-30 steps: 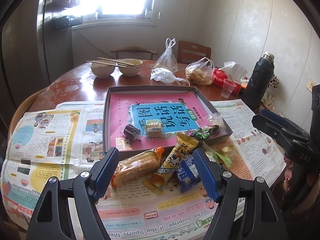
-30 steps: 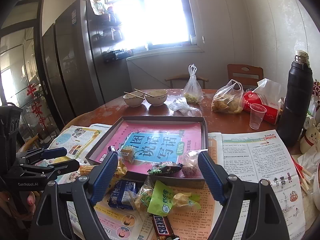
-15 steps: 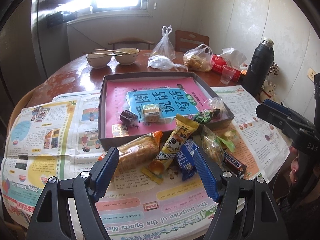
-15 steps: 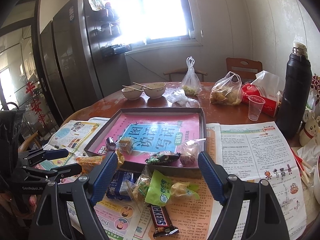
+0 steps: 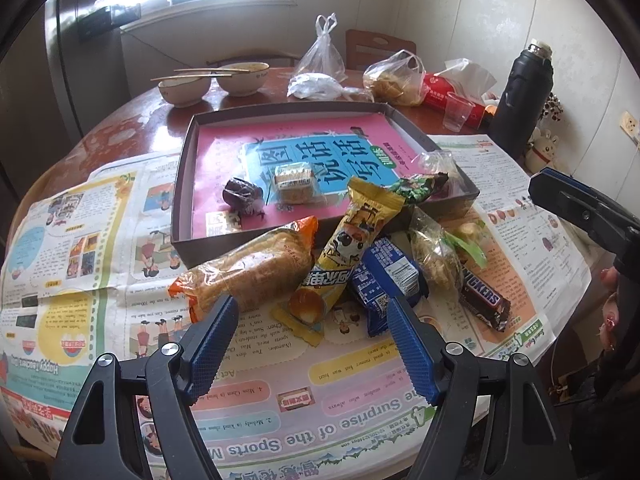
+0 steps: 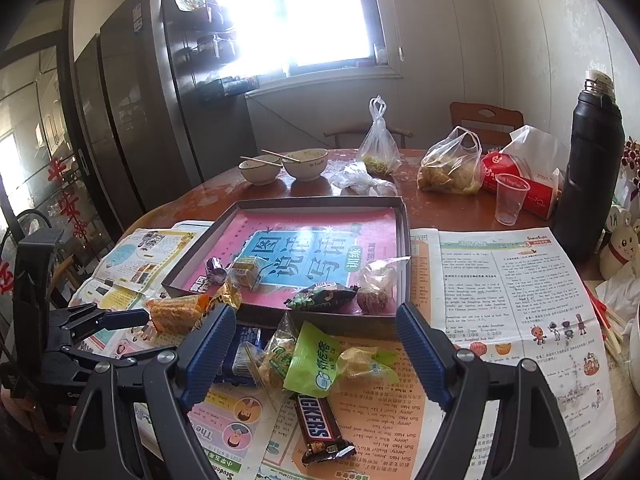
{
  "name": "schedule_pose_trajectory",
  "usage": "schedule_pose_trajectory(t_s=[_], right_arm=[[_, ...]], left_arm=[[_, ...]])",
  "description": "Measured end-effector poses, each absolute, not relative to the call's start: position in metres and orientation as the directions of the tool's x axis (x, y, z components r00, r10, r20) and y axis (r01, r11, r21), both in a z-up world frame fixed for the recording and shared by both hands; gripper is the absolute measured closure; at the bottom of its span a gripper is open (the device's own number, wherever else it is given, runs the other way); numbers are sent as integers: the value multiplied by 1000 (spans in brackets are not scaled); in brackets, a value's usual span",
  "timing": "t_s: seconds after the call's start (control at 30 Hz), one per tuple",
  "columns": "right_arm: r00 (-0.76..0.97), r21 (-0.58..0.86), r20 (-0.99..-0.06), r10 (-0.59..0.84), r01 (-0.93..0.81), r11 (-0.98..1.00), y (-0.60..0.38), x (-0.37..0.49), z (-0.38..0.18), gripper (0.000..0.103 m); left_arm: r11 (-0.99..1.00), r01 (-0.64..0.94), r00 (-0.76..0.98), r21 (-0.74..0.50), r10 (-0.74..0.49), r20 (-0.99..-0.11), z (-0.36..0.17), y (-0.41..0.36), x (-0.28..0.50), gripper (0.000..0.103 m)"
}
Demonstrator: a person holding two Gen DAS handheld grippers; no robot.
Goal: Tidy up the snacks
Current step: 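Withdraw both open grippers from the tray back toward the snack pile, then grasp the yellow cartoon stick-snack packet with the left gripper while the right grasps the light green bag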
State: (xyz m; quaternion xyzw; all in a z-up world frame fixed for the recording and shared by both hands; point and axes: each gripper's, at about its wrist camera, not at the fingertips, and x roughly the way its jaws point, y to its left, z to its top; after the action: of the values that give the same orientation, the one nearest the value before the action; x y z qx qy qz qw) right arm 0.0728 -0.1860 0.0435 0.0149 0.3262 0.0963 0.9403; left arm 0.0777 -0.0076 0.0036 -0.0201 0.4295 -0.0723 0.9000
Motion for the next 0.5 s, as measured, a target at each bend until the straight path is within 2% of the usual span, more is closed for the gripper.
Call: schedule_pose_trajectory(t_s=[0.23, 0.43, 0.5], right_arm=[[749, 94, -637, 181, -158, 983, -188, 77, 34, 21], [704, 96, -693, 154, -121, 988, -195, 87, 13, 21], [684, 90, -716, 139, -108, 990, -196, 90, 4, 21]], left_arm=[[988, 87, 600, -126, -153, -785, -7, -2, 86, 25], [986, 94, 599, -134, -164, -784, -12, -3, 90, 25], [985, 104, 596, -136, -172, -784, -14, -5, 91, 28]])
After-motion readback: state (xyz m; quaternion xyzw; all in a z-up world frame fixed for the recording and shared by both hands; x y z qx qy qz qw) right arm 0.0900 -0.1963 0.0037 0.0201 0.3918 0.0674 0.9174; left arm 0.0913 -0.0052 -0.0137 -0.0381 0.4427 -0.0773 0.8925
